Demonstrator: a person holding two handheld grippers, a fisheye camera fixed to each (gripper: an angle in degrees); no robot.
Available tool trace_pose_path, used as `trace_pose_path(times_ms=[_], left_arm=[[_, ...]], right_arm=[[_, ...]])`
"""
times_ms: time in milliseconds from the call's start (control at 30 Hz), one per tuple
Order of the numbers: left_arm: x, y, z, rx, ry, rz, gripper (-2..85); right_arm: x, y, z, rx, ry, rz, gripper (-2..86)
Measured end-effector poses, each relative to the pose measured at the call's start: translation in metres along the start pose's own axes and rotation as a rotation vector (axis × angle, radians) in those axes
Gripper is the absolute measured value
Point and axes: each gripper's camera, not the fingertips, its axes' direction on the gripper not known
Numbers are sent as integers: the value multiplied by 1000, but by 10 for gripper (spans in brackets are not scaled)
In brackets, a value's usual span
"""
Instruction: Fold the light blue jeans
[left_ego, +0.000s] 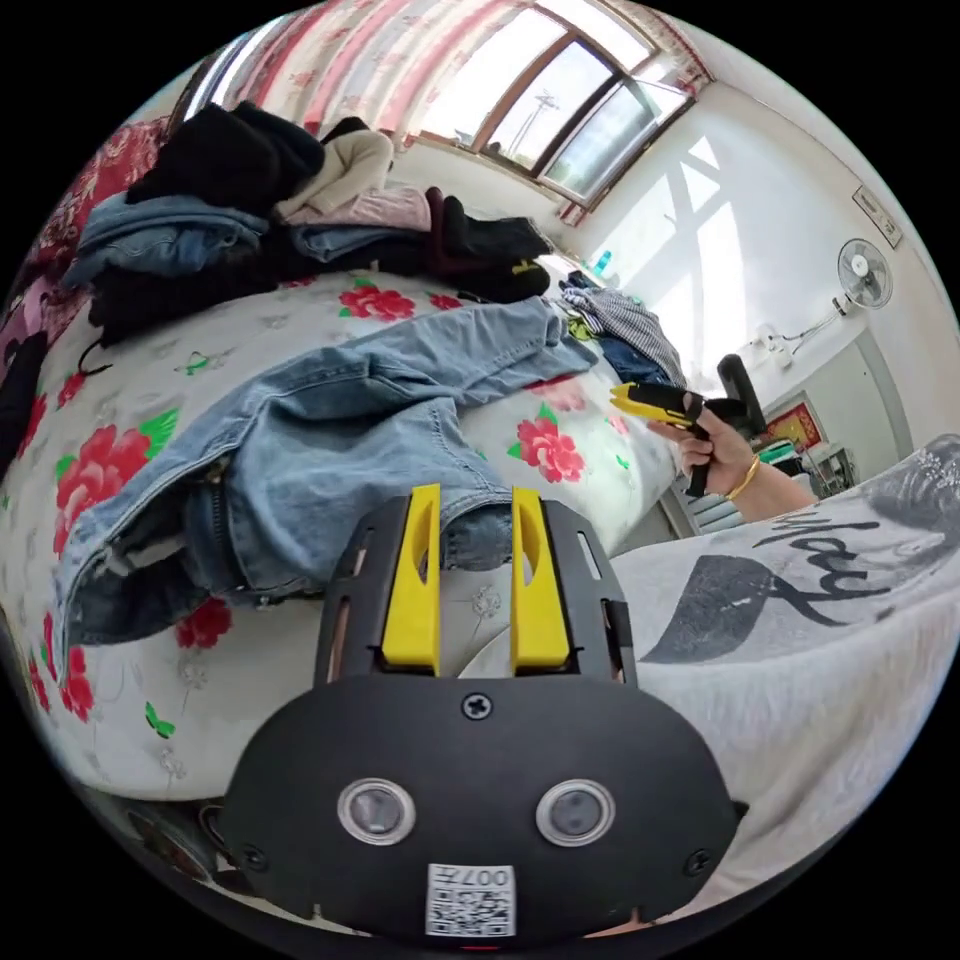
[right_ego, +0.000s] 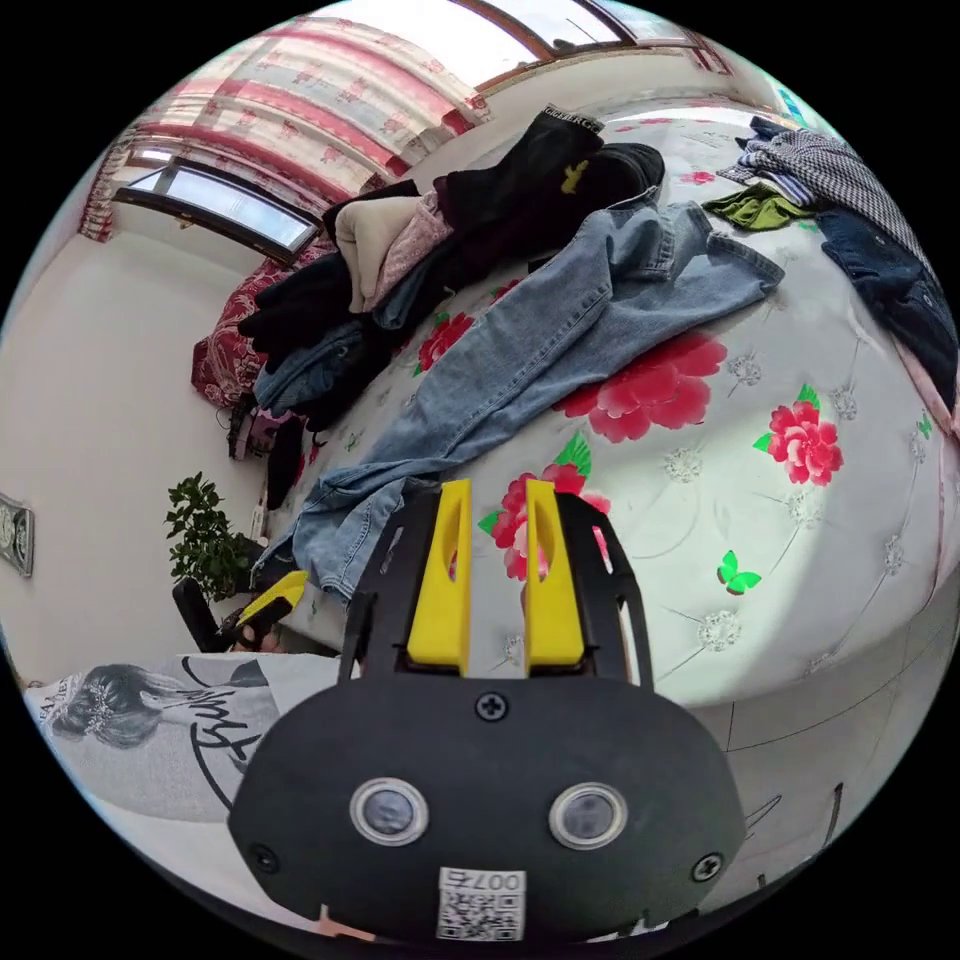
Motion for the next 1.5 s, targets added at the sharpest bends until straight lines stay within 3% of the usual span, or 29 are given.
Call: trace_pose_path(times_ms=[133,233,333,500,733,933,1133,1333,1433,1500], left_arm=[[10,-48,84,-267,-62,86,112],[-11,-62,105,-383,-54,55,36],[-39,-58,55,-322,-44,-103,0],[-76,-22,-101,-138,-85,-292,-7],[-94,-10,-253,68,-152,-374,-9],[-122,-13,-326,153,-151,-355,-8],[-144,-56,-452,401,-95,-191,-8],[-91,-66,-556,538,-161,87,-8],[-74,-22,-561,472,-205,167,-7],[-72,20,-535,304,-297,173,-5]], right_arm=[[24,-21,-9,60,22,76,44],[44,-38,-16,104,35,119,55],[73,-56,-17,125,76,174,65],[143,-82,-7,141,19,390,70],[168,-94,2,172,-125,527,12],[123,-79,-54,333,-330,326,-3],[26,-71,-204,585,-422,-48,-4],[-81,-13,-319,753,-236,-366,-3],[-103,24,-333,758,-90,-382,-3],[-106,40,-324,687,-2,-351,-2]])
